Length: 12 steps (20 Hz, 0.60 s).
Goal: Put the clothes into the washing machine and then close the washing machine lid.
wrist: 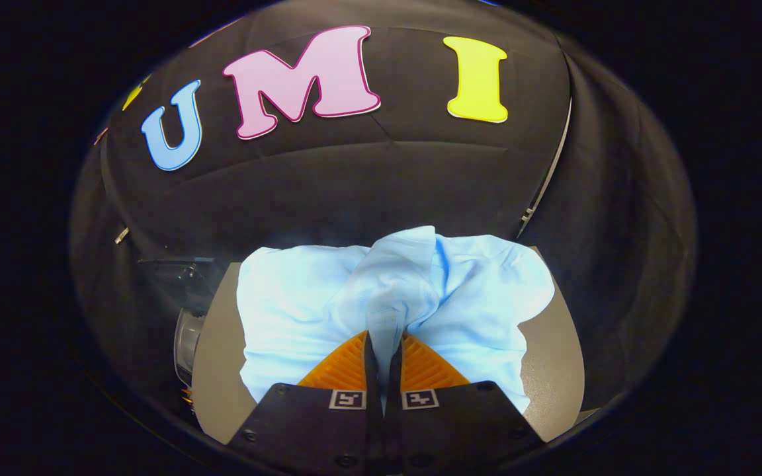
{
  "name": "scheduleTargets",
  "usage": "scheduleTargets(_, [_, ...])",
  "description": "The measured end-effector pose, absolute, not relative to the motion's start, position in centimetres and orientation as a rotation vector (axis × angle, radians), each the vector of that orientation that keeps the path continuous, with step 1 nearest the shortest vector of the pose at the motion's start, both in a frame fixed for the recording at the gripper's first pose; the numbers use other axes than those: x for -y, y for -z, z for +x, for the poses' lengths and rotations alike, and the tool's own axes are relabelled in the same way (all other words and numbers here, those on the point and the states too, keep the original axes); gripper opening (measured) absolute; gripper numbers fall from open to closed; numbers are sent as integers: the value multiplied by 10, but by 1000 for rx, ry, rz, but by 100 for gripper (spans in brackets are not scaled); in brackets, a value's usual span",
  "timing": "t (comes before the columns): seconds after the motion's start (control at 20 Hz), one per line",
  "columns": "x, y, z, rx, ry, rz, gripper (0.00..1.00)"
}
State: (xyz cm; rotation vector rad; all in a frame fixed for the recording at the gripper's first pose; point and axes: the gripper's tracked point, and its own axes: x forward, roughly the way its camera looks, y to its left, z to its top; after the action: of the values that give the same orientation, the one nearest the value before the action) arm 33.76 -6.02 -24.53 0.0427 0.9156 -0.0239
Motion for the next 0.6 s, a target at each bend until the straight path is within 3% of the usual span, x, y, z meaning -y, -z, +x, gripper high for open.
scheduleTargets(0.6, [15, 122, 321, -687, -40, 70, 5])
